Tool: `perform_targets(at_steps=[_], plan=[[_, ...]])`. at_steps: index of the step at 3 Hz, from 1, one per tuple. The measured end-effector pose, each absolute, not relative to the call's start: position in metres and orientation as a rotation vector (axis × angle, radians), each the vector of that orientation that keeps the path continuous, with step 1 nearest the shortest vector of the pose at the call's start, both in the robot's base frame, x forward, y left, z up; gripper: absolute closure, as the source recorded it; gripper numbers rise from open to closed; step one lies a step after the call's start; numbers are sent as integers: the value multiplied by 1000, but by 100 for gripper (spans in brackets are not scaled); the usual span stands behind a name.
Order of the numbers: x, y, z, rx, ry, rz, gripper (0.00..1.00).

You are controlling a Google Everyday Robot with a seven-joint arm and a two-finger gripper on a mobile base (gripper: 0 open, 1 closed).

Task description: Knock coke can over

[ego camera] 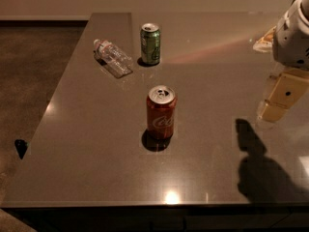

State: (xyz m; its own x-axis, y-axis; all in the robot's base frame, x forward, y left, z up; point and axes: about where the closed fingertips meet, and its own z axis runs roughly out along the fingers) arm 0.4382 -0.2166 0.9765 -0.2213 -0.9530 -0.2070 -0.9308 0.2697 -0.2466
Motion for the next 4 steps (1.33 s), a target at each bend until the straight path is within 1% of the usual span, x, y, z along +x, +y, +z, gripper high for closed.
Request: perform_targets(at_steps=[1, 2, 4], plan=[[438, -215, 975, -1722, 2225, -85, 0], [439, -197, 963, -1703, 2166, 61, 0], [449, -122, 943, -1622, 1906, 448, 0]])
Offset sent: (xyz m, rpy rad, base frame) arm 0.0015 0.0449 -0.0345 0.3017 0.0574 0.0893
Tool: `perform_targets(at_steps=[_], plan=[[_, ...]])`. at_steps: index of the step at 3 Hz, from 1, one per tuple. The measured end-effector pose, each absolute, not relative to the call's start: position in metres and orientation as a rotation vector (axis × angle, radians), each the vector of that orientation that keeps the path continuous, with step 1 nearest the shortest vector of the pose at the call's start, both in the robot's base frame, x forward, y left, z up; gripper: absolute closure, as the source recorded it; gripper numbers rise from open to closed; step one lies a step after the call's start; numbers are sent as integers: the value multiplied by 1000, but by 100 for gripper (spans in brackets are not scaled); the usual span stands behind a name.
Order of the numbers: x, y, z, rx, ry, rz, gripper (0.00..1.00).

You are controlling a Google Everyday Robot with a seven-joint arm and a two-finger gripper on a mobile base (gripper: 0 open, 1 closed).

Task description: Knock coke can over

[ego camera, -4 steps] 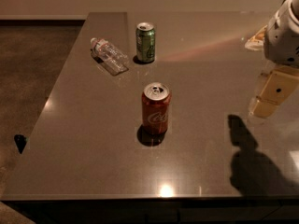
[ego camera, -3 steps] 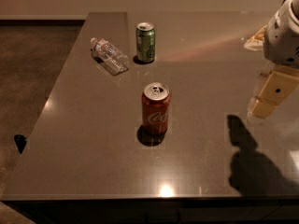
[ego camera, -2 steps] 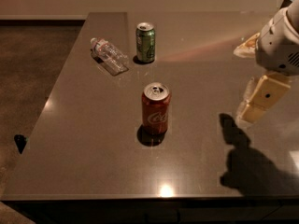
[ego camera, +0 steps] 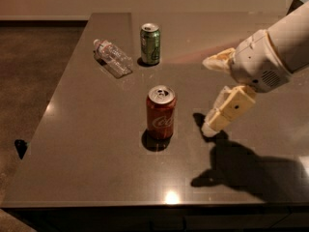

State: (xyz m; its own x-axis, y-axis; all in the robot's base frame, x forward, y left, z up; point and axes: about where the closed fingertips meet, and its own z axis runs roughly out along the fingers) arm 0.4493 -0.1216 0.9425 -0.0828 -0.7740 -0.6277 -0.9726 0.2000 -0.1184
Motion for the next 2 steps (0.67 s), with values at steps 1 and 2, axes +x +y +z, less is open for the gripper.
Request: perform_targets(at_steps=[1, 2], plan=[[454, -84, 946, -1591, 1770, 568, 0], [460, -56, 950, -1582, 1671, 649, 0]])
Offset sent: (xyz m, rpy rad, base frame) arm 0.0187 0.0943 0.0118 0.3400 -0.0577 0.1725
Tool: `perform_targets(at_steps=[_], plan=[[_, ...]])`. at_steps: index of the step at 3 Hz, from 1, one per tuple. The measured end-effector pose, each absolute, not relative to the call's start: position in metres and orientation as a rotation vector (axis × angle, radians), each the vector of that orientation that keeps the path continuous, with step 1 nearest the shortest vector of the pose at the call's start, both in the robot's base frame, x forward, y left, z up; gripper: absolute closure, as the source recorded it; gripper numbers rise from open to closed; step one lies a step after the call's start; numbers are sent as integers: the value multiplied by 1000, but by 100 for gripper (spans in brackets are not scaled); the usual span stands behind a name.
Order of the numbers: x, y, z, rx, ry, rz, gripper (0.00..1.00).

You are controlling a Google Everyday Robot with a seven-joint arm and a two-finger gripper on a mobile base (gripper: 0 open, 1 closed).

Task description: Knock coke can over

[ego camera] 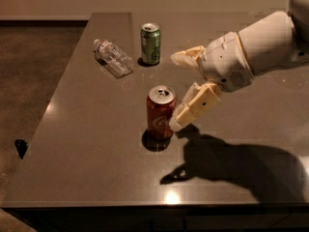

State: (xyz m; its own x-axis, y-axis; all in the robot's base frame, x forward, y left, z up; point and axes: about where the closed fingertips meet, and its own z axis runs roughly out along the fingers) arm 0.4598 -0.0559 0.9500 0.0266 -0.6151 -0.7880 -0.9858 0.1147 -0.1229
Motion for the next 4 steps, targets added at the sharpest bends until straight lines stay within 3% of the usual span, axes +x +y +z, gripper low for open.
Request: perform_targets(at_steps=[3, 4], plan=[[468, -34, 911, -1576, 1679, 755, 1], [466, -30, 909, -1595, 1675, 787, 19]])
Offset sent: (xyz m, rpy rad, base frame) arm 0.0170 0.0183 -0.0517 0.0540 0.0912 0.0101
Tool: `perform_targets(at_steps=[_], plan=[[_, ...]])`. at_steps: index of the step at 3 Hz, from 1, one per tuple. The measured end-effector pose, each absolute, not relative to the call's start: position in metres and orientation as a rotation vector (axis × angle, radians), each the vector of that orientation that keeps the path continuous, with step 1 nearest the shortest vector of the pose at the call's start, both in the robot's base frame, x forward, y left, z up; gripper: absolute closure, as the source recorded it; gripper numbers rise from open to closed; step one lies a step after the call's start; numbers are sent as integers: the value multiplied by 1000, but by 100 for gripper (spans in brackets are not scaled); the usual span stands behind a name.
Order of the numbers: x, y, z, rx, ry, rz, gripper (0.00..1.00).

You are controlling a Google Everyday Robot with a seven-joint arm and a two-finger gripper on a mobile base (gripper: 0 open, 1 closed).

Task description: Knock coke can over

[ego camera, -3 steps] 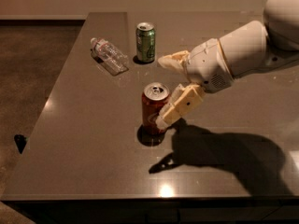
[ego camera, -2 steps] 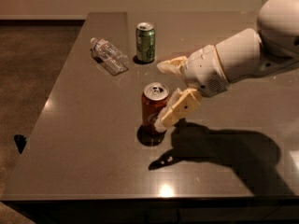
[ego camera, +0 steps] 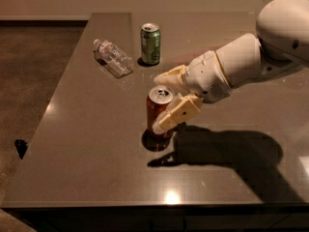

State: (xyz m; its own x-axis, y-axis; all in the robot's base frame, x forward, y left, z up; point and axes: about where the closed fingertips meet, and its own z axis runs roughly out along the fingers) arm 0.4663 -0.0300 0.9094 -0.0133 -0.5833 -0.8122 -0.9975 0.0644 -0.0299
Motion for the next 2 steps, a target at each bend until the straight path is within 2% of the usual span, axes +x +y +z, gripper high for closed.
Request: perform_targets(at_steps=[1, 2], plan=[[468, -34, 910, -1598, 1691, 800, 43], [477, -49, 921, -1601, 1758, 726, 66]])
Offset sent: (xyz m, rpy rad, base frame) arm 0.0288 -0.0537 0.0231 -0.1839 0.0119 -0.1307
